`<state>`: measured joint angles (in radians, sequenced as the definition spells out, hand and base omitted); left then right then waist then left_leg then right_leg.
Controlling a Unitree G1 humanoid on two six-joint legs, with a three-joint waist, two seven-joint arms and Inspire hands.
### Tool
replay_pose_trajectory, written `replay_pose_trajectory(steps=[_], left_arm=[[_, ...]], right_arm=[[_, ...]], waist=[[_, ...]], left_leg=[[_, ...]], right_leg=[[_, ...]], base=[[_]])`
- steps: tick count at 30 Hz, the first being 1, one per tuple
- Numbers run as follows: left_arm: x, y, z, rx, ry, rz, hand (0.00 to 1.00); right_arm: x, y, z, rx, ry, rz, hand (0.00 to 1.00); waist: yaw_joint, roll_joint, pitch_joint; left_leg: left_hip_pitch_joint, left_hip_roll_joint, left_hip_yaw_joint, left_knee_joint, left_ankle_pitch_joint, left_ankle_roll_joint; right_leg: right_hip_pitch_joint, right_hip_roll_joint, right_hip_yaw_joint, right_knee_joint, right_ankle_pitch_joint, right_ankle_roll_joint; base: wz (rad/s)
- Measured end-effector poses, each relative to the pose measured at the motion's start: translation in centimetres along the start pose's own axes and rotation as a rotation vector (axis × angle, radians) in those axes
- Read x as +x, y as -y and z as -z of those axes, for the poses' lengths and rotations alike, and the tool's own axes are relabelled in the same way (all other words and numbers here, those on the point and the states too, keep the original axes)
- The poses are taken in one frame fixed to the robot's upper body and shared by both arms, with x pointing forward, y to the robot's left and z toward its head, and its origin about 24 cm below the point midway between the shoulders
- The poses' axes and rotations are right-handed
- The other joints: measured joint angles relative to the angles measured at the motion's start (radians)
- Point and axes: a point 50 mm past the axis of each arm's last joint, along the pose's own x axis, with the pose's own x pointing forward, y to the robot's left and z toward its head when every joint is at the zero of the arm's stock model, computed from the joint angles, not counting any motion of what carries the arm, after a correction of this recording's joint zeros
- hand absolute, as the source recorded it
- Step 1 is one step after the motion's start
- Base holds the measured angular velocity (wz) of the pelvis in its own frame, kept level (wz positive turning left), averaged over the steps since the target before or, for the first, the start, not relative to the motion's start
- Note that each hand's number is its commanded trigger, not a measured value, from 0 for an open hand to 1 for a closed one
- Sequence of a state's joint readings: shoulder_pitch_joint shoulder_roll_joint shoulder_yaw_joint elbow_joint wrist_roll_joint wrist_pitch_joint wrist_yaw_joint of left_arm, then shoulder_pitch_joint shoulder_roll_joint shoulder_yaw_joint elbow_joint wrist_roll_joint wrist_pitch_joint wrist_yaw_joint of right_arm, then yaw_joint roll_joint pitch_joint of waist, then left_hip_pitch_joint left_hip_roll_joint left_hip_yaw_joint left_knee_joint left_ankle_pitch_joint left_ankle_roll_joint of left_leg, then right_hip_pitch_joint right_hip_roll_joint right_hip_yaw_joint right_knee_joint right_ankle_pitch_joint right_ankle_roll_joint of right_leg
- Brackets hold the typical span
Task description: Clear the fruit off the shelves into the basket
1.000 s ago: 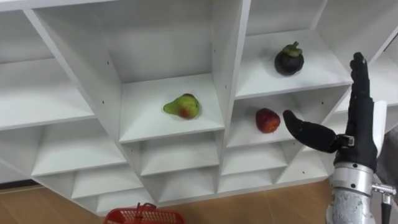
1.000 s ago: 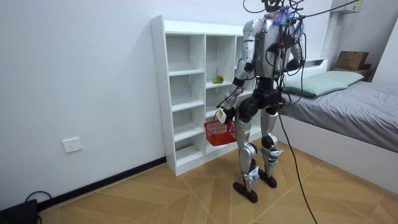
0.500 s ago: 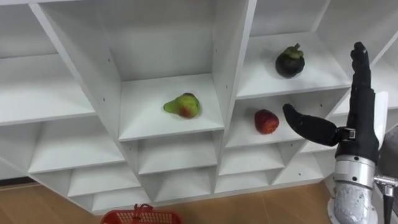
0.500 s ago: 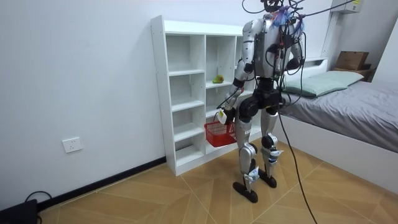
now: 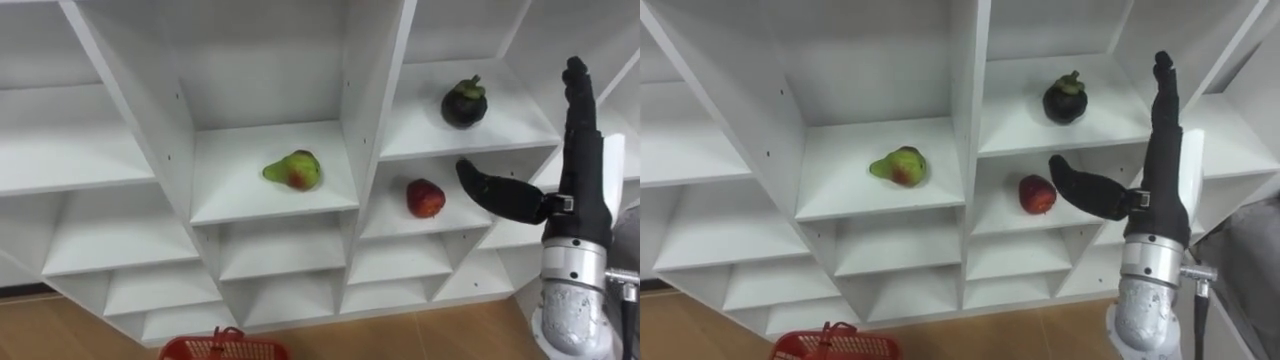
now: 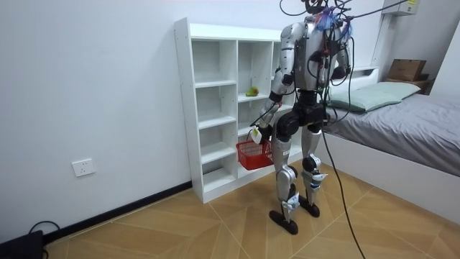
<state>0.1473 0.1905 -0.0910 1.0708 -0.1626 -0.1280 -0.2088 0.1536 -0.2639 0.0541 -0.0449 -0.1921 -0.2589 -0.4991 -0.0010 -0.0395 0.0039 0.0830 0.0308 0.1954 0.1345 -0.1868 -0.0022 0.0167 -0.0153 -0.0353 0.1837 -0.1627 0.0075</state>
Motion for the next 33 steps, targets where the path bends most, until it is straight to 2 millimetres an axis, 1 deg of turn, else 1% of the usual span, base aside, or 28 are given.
replay_pose_trajectory(steps=[4,8,13,21,25,30,33], left_arm=[[-0.1,-0.1,0.1,0.001,-0.002,-0.003,1.00],[-0.1,-0.4,0.0,-0.002,0.002,-0.015,1.00],[-0.1,-0.6,0.0,-0.014,0.002,-0.025,1.00],[-0.1,-0.5,0.1,-0.014,0.002,-0.024,1.00],[-0.1,-0.5,0.1,-0.008,0.000,-0.024,1.00],[-0.1,-0.5,0.1,-0.008,-0.002,-0.023,1.00],[-0.2,-0.5,0.3,-0.013,-0.007,-0.025,1.00]], right_arm=[[0.6,0.2,-0.2,-0.008,0.019,-0.007,0.00],[1.4,0.0,-0.8,0.003,0.051,-0.015,0.00],[2.6,0.4,-1.0,0.000,0.070,0.013,0.00],[3.0,0.6,-1.1,-0.001,0.076,0.023,0.00],[3.1,0.6,-1.0,0.025,0.063,0.013,0.00],[3.4,0.4,-1.0,0.032,0.059,-0.004,0.00],[4.0,0.3,-0.6,0.046,0.036,0.000,0.00]], waist=[[0.010,-0.006,0.0053],[0.010,-0.005,0.0037],[0.011,-0.004,0.0024],[0.010,-0.005,0.0004],[0.010,-0.004,-0.0024],[0.011,-0.004,-0.0020],[0.010,-0.007,-0.0007]], left_leg=[[-0.006,0.000,-0.008,0.000,0.000,0.000],[-0.014,0.000,-0.018,0.000,0.000,0.000],[-0.016,0.000,-0.025,0.001,0.000,0.000],[-0.017,0.000,-0.034,0.001,0.000,0.000],[-0.017,0.000,-0.034,0.004,0.000,0.000],[-0.017,0.002,-0.034,0.012,0.000,-0.001],[-0.016,0.002,-0.034,0.016,0.000,-0.001]], right_leg=[[0.001,-0.001,-0.009,-0.005,0.000,0.000],[0.001,-0.002,-0.021,-0.014,0.001,-0.001],[0.001,-0.002,-0.026,-0.014,0.001,-0.001],[0.002,-0.003,-0.034,-0.013,0.001,-0.002],[0.004,-0.003,-0.036,-0.012,0.003,-0.003],[0.007,-0.003,-0.039,-0.008,0.005,-0.005],[0.010,-0.003,-0.040,-0.008,0.006,-0.005]], base=[[0.07],[0.08],[0.02],[0.00],[0.00],[0.00],[0.00]])
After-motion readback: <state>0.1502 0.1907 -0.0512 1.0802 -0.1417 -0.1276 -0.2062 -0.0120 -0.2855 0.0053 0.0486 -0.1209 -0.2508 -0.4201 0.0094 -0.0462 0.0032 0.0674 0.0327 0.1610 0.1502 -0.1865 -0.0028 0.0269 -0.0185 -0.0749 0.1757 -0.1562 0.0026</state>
